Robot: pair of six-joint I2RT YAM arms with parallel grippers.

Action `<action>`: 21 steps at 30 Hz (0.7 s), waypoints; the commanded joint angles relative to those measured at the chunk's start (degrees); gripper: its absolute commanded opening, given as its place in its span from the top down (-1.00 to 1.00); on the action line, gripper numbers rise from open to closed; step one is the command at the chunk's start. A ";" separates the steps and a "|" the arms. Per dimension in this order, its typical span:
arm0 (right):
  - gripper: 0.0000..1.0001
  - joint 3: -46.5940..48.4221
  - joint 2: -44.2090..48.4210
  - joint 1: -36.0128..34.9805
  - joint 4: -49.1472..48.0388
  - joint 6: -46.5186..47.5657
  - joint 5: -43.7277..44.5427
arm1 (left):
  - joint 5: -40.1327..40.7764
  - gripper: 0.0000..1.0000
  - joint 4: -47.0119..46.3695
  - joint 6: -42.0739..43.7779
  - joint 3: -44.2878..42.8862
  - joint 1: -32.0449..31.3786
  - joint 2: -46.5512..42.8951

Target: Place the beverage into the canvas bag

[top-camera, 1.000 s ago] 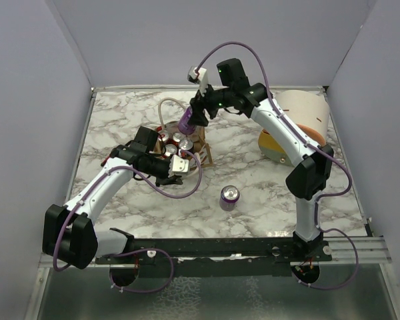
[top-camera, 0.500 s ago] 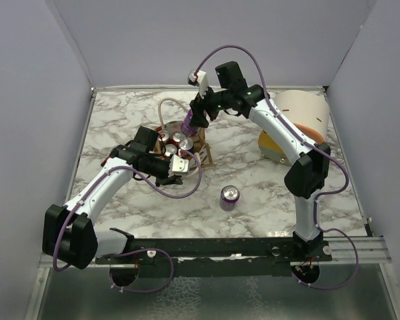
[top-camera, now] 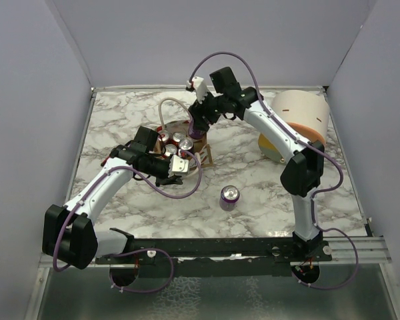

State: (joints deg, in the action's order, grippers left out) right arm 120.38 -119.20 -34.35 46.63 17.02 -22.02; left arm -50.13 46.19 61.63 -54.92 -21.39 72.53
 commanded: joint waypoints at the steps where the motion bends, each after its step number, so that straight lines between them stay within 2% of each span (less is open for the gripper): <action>1: 0.92 2.92 0.31 -0.77 -0.04 1.93 7.23 | -4.14 0.70 2.54 1.37 0.38 -0.01 -0.67; 11: 0.92 5.96 -2.91 -3.15 2.32 3.98 10.05 | -4.04 0.70 2.64 1.74 0.20 -0.04 -0.11; 21: 0.83 7.80 -5.00 -4.85 5.87 10.39 7.18 | -4.10 0.70 2.83 1.74 0.33 -0.03 -0.59</action>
State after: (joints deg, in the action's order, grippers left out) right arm 124.62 -124.20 -38.15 51.81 22.74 -14.44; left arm -50.17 46.30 62.57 -54.92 -21.39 72.53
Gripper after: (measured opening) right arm 0.658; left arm 0.152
